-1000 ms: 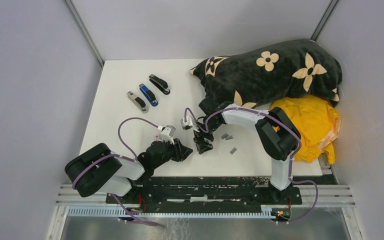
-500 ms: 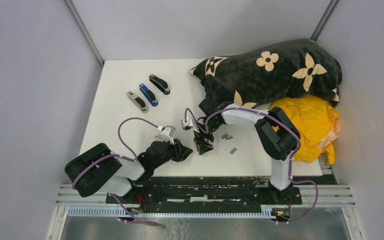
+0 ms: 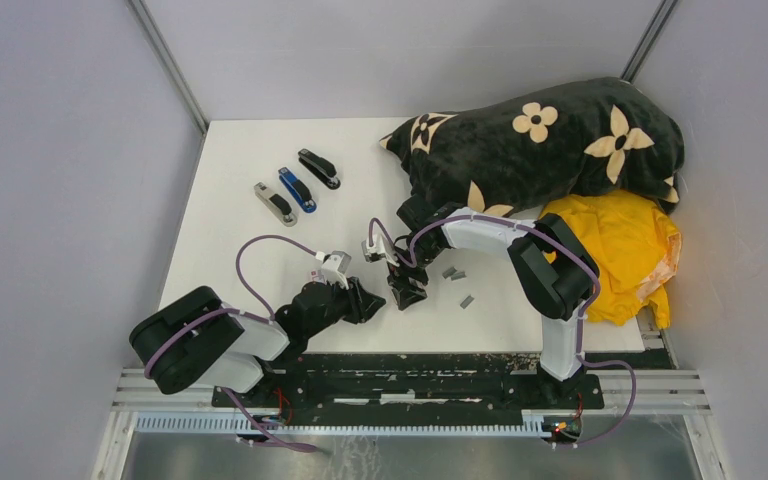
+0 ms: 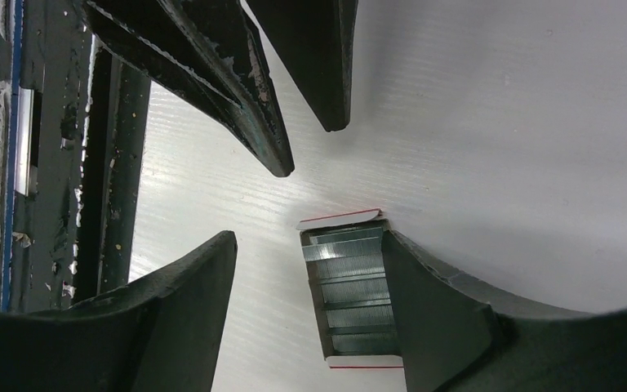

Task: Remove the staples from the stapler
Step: Adjust the staple in the staple box.

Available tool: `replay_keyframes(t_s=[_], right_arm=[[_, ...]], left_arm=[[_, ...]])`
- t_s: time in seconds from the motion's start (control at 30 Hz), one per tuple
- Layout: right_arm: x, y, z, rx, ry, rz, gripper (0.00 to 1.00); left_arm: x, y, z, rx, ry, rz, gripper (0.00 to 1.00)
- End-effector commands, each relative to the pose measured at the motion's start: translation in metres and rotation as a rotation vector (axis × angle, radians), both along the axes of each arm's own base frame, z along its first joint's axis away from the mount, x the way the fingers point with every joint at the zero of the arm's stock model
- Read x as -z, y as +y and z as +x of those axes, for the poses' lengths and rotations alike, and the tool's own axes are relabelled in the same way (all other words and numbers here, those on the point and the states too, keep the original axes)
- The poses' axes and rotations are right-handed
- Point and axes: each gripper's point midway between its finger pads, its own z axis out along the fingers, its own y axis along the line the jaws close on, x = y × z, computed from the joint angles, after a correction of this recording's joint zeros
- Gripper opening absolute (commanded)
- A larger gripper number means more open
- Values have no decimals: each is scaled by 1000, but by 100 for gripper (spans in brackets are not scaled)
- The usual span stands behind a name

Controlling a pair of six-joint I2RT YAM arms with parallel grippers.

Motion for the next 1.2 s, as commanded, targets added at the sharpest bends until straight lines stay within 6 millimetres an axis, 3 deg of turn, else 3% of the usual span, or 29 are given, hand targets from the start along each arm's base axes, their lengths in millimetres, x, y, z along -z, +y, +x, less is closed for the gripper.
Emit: replay_keyframes(t_s=[0.0,0.6,0.87,1.17], right_arm=[[-24,12,2,-38,-28,72,71],[-35,6,-9,-102,-22,94,62],[-38,5,-13,-120,-16,106,59],[-43,4,-18,-140,-9,118,56]], left_arm=[[-12,-4,3,-15,-11,-60,41],[-15,-6,4,-12,-10,-77,41],[-35,-19,1,22,-15,-183,43],[-34,-30,0,57,22,-266,49]])
